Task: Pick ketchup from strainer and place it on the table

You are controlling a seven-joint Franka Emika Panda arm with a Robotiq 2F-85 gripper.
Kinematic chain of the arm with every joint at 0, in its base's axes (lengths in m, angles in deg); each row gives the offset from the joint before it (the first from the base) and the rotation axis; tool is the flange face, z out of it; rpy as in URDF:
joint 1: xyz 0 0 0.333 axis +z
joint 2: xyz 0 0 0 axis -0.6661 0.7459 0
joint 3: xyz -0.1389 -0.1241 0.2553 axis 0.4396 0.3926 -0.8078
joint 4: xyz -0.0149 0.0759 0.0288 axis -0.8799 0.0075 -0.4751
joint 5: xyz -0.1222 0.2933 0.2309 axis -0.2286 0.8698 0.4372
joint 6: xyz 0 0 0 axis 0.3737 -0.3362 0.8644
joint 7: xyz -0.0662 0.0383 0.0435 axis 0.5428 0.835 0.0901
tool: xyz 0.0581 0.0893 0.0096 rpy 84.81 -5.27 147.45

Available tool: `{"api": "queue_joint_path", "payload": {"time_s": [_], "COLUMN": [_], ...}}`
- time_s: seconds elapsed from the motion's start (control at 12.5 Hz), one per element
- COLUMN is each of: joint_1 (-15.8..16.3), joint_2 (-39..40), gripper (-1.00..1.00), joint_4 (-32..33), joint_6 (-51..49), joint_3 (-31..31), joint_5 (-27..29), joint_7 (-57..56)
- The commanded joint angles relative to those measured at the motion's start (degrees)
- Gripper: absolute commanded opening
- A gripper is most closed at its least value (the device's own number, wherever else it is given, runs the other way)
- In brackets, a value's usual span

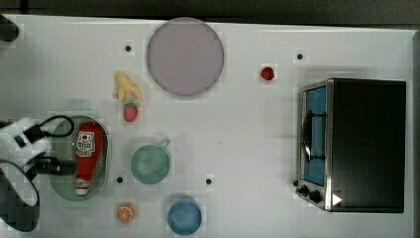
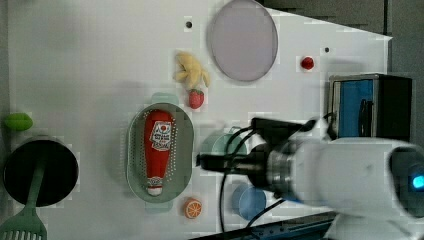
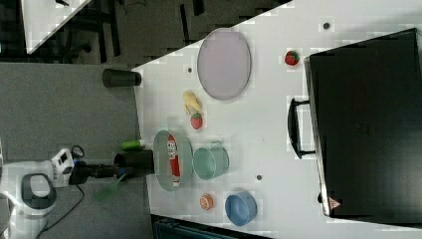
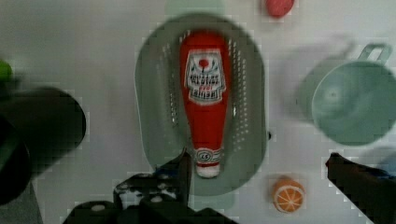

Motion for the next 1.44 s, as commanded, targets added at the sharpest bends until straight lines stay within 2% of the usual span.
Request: {"api": "queue_joint_path", "payload": {"time_s": [0.08, 0.4, 0.8, 1.12, 1.44], "joint_1": [0.04, 0.54, 0.82, 2.27, 5.82], "joint_2": [3.44, 9.41, 20.85, 27.14, 30.92], "gripper": [1.0, 1.0, 1.0, 1.0, 1.0], "joint_4": [4.52, 11.12, 12.28, 11.87, 9.6], "joint_6": [10.24, 25.15, 36.51, 40.33, 40.98], "joint_3": [-0.75, -0.51, -0.09, 2.54, 6.24], "joint_5": [-2.81, -9.92, -14.87, -16.16, -16.18], "joint_7": [1.71, 1.71, 3.51, 3.61, 3.61]}}
